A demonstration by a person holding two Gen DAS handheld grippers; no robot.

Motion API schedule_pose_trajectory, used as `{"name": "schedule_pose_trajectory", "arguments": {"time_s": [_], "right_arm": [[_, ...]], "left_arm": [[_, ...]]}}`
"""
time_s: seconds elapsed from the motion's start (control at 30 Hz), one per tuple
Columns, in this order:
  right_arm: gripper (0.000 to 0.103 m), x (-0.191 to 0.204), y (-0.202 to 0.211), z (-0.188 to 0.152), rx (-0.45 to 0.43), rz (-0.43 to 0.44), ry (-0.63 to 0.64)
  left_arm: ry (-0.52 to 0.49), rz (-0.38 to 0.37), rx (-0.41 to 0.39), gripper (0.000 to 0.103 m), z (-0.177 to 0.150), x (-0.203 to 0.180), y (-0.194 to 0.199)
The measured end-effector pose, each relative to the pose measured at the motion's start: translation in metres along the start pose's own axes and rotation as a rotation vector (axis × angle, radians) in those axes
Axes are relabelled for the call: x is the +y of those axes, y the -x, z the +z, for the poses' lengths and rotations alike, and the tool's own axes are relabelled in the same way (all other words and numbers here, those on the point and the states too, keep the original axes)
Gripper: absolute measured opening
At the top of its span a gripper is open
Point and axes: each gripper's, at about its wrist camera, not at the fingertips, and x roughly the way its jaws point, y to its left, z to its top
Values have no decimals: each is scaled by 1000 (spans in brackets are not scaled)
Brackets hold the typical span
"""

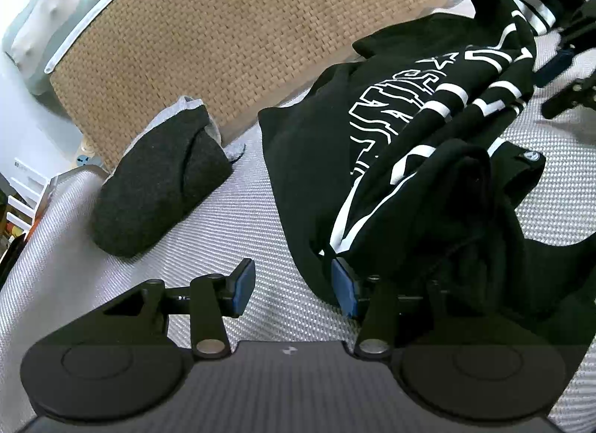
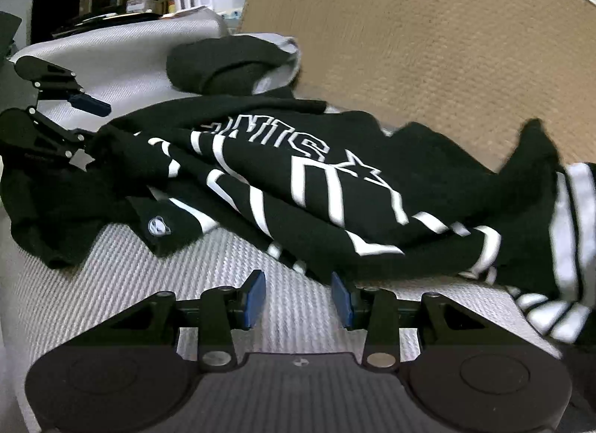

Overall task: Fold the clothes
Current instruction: 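Open the right tool and release the sleeve onto the shirt body, then grasp the striped edge of the black shirt with the right tool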

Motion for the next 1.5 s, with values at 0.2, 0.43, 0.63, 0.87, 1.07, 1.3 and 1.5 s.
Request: {"name": "schedule_pose_trajectory", "arguments": {"time_s": [0.2,0.43,0.63,0.87,1.07,1.3,1.5], "right_arm": [[43,6,-21,28,-76,8,44],[43,-9,-50,54,-87,-38,34],[43,-16,-57,60,-38,-33,42],[42,-13,-15,60,-82,-63,62],[42,25,2,51,-47,-10,216],[42,80,-35,43,71,-40,460],[42,82,-60,58,72,-91,437]], "left_arm": [[16,-3,0,49,-2,3,-1],[25,-2,2,50,-1,2,-3],[14,-2,-2,49,-1,0,-2],[27,-6,-2,50,-1,1,-4],[10,2,-4,49,-2,-2,-3],[4,1,-9,49,-2,-2,0],[13,-2,-13,50,-2,-2,-1]]}}
